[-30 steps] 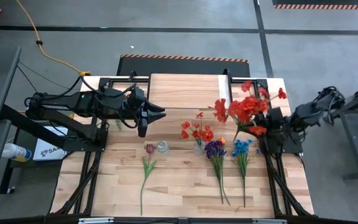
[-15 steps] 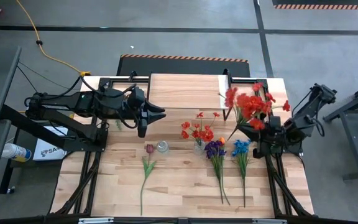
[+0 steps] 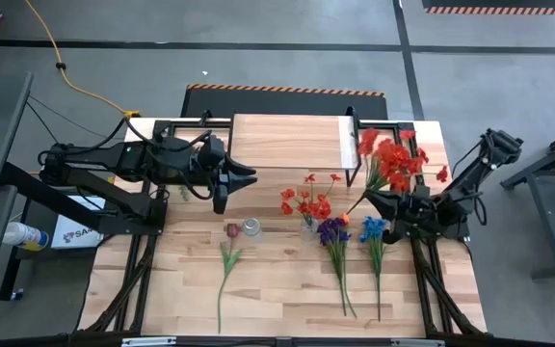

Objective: Pick and place flowers into a vace then onto a shelf
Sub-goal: Put the orange flowers into the right transparent vase

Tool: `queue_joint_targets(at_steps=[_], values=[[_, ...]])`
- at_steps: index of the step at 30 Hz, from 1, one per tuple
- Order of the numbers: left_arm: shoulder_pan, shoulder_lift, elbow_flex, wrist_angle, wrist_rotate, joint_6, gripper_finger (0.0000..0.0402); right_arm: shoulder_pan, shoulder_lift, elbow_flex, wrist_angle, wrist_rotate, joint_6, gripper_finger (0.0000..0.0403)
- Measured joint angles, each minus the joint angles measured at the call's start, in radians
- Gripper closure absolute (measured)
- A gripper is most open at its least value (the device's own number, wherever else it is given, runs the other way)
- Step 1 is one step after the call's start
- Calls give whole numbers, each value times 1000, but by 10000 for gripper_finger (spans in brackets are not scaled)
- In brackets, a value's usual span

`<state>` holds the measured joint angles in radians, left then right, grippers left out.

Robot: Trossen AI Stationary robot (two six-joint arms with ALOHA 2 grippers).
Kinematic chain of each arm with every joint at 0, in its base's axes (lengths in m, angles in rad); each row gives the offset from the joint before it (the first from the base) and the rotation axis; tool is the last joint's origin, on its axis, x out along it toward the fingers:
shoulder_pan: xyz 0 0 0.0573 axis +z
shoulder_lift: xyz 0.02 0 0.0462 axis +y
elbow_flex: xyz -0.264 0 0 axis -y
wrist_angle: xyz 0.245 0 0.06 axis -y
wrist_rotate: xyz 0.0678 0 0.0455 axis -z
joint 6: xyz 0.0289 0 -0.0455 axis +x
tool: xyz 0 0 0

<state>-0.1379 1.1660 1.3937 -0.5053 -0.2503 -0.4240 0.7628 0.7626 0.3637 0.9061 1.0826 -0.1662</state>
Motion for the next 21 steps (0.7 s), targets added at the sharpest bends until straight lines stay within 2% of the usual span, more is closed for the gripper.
queue_joint_targets(at_steps=[21], values=[[0, -12, 1, -54, 23, 16, 263, -123, 222, -7, 177, 0, 95, 403]])
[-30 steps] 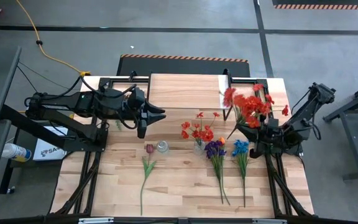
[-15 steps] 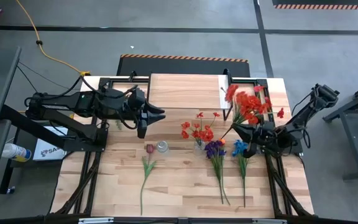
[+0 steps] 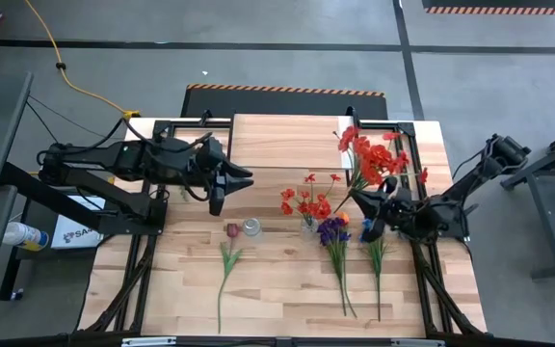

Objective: Pick and place flowers into a vace then onto a shelf
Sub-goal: Put the orange flowers into the right transparent vase

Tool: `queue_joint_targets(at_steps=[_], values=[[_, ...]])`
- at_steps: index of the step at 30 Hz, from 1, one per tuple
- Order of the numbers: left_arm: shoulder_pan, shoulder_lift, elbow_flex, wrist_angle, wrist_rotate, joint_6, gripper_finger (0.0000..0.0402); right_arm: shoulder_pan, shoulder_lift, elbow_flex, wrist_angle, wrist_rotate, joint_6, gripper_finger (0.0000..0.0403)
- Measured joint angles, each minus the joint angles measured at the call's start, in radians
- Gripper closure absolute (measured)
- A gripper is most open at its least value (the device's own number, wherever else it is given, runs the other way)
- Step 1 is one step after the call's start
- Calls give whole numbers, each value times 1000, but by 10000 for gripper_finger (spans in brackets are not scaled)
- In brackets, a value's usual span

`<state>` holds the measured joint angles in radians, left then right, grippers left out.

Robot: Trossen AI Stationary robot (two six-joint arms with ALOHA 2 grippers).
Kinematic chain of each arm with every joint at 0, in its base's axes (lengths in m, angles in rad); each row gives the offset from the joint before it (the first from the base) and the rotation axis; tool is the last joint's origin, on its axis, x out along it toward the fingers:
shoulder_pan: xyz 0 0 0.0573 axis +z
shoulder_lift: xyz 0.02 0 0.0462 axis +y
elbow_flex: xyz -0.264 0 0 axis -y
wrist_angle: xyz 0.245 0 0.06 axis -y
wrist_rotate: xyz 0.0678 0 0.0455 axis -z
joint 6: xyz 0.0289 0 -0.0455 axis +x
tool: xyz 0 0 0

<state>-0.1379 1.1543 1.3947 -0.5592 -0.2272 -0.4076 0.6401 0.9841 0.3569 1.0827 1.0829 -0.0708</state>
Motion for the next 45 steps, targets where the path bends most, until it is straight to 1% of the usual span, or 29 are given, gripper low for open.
queue_joint_targets(at_steps=[10, 15, 21, 26, 31, 37, 41, 45], values=[[0, -9, 0, -10, 0, 1, 263, -23, 90, 0, 30, 37, 79, 403], [0, -9, 0, -22, -1, 2, 263, -25, 138, 1, 33, 74, 148, 403], [0, -9, 0, -20, -2, 11, 263, -25, 189, 1, 85, 78, 191, 403], [0, -9, 0, -20, -4, 11, 263, -27, 239, 1, 114, 104, 240, 403], [0, -9, 0, -20, -4, 11, 263, -55, 296, 1, 198, 86, 272, 403], [0, -9, 0, -20, -3, 11, 263, -84, 359, 1, 346, 24, 226, 403], [0, -9, 0, -20, -3, 11, 263, -86, 380, 1, 350, 24, 246, 403], [0, -9, 0, -20, -3, 18, 263, -86, 417, 1, 350, 27, 302, 403]])
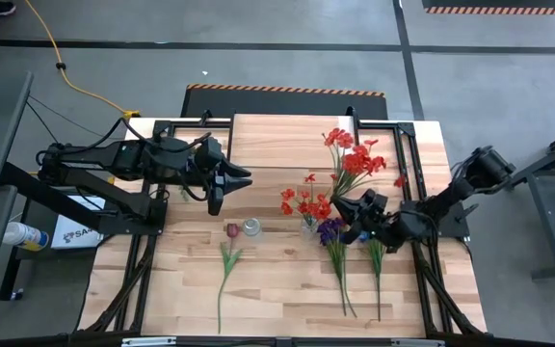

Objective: Pick and place flowers into a vace then onto a shelf
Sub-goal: Put the orange flowers into the right transparent vase

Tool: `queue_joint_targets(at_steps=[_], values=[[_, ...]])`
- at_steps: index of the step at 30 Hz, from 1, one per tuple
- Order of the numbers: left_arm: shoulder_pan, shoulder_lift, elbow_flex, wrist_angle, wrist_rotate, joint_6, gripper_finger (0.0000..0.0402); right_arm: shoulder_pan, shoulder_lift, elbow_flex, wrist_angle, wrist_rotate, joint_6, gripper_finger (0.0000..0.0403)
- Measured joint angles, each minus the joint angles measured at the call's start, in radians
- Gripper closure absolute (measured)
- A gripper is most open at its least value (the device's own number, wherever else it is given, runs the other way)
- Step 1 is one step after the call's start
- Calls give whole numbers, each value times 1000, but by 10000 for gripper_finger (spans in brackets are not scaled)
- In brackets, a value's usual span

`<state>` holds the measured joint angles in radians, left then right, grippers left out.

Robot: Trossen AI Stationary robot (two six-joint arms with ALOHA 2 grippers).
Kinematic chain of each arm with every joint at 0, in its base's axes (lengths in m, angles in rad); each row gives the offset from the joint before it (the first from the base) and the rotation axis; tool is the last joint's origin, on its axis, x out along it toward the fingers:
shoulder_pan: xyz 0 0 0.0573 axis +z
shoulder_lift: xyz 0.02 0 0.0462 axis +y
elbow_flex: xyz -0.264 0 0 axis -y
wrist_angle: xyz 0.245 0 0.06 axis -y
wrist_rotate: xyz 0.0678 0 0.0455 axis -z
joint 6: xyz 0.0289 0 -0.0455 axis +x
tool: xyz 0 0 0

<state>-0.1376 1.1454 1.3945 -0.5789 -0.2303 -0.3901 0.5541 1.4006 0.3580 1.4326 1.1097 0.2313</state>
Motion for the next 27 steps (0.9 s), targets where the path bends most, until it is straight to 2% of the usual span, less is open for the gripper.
queue_joint_targets(at_steps=[11, 27], values=[[0, 0, -1, 0, 1, 0, 263, -1, 18, 0, 9, 19, -3, 403], [0, 0, -1, 1, 1, 0, 263, -31, 18, 0, -29, -26, 0, 403]])
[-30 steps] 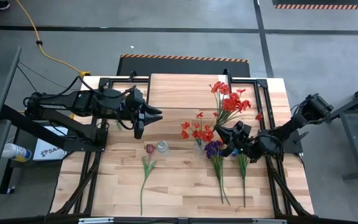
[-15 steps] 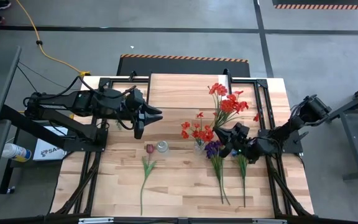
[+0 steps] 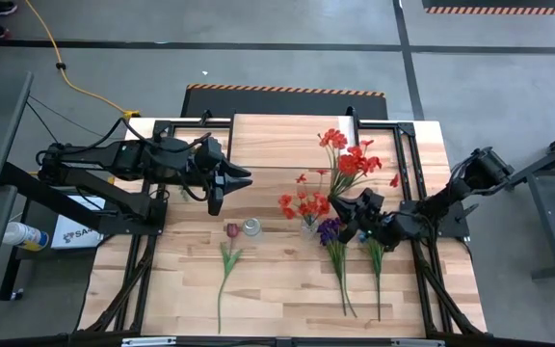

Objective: Pick and place flowers into a vace then onto a shelf
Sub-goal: Put the orange flowers into the right transparent vase

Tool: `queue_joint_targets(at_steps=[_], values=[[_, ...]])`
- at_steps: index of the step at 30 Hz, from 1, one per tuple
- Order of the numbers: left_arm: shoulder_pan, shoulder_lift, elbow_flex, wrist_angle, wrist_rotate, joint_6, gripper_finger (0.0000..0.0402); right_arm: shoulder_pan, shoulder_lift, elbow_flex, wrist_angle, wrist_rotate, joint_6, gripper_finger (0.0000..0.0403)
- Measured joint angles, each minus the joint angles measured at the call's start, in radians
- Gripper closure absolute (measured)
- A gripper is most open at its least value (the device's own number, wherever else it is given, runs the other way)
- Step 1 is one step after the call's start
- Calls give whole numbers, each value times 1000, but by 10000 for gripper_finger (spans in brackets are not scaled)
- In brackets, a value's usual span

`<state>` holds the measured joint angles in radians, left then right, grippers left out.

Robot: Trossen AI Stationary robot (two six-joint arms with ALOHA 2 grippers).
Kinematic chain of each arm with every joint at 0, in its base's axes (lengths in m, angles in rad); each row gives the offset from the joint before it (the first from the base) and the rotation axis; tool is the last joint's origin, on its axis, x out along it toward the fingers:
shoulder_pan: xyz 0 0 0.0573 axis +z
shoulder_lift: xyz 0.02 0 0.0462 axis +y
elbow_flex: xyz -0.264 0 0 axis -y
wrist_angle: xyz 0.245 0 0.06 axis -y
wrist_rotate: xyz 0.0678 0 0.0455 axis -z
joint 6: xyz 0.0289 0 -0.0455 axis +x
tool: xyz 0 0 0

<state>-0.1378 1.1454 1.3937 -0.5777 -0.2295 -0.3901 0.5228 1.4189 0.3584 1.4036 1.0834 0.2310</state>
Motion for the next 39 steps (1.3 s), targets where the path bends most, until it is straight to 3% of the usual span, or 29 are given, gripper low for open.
queue_joint_targets(at_steps=[20, 39], values=[[0, 0, 0, 0, -17, 3, 263, -6, -1, 2, -84, -21, 21, 403], [0, 0, 0, 0, -18, 3, 263, -13, -1, 87, -324, -52, 51, 403]])
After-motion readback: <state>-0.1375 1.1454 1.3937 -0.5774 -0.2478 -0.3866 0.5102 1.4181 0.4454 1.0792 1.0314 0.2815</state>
